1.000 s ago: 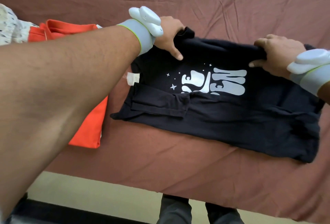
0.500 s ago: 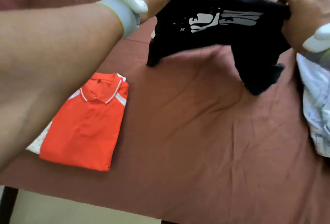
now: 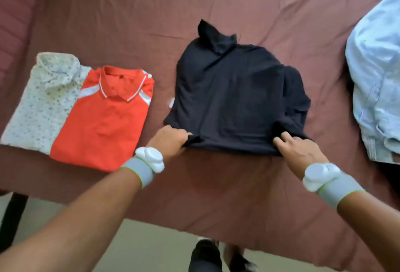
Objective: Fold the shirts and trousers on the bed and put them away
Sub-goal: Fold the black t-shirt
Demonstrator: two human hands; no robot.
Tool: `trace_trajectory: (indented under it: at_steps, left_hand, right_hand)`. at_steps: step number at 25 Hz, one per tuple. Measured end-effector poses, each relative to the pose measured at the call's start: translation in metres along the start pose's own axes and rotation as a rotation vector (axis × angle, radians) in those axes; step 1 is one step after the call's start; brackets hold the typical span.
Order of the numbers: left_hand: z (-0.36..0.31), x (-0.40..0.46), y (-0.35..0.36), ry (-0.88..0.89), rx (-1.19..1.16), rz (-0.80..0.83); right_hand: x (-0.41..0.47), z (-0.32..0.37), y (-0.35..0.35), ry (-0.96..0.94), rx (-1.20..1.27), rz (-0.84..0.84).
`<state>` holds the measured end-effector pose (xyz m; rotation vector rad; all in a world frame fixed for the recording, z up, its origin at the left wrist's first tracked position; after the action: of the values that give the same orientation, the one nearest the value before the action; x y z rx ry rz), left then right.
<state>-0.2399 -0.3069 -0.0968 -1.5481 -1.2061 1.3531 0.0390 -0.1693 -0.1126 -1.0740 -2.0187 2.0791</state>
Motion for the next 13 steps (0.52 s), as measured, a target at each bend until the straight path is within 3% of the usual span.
trace_trajectory:
  at_steps: [2,4,6,10,13]
  left_hand:
    - [-0.012,-0.026,0.034,-0.117,-0.007,0.177]
    - [-0.015,-0.035,0.045,-0.123,-0.013,0.126]
    - [-0.021,-0.04,0.052,-0.139,0.052,0.214]
    - [-0.035,-0.052,0.066,-0.037,0.176,0.415]
    - [-0.038,-0.064,0.067,0.027,0.024,0.363]
  right_hand:
    - [-0.022,0.012,0.032,0.073,-0.019,0.196]
    - [-0.035,0.01,0.046,0.163,-0.014,0.29]
    - [-0.045,0.005,0.058,0.247,0.0,0.364]
    - [-0.068,0.002,0.081,0.282,0.002,0.539]
    - [-0.072,0.002,0.081,0.214,-0.055,0.637]
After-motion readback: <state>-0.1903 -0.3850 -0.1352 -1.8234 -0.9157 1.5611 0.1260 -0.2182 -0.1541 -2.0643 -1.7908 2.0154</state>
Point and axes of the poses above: each hand's wrist, its own x-axis towards the middle knuckle, its own y-axis out of the palm, z = x × y, the point moved 4 cm from there along x, towards the middle knuckle, and after that the axes turned 2 degrees about -y, right-handed, at the moved point
